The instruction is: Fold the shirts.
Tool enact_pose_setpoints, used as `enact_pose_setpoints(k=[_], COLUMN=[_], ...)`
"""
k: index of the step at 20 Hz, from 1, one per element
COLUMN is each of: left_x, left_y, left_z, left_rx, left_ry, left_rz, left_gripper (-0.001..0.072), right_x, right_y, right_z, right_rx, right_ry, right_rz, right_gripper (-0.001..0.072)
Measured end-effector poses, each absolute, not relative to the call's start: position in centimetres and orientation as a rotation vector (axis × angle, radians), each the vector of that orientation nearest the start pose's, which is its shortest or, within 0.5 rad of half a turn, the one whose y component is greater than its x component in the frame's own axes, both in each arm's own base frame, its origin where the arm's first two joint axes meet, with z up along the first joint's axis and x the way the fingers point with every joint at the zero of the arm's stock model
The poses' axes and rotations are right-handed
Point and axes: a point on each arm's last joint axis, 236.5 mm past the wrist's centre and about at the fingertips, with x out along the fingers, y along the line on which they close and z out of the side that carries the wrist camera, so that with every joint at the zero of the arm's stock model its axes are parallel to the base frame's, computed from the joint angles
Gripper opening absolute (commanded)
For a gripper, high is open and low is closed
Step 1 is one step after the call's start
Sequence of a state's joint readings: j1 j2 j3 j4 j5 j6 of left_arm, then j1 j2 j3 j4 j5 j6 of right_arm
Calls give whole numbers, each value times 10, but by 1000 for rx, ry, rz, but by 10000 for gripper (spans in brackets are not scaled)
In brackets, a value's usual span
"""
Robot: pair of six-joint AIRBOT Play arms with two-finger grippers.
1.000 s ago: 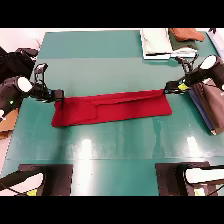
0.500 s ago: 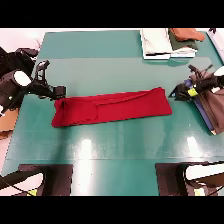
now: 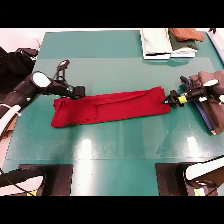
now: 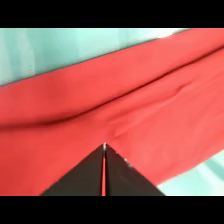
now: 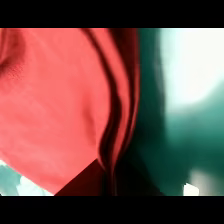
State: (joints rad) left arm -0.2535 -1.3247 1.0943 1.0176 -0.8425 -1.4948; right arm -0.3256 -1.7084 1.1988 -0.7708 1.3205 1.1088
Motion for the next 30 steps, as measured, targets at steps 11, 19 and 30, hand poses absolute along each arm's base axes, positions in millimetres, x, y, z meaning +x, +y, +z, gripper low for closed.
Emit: enact_pose_setpoints(k=[11, 19, 30], left_x=[414, 407, 466], left_y=[-332, -352, -192], left_z=[-44, -65, 117], left_rx=[-362, -397, -407], left_ry=[1195, 1251, 870], left_rz=[-588, -601, -450], left_gripper=[26, 26, 27], right_x=[422, 396, 352], right_y=[111, 193, 343], right_z=[129, 204, 224], right_rx=[400, 259, 230], right_ry=[1073, 953, 860], right_rz=[727, 887, 1160], right_gripper=[19, 19, 20])
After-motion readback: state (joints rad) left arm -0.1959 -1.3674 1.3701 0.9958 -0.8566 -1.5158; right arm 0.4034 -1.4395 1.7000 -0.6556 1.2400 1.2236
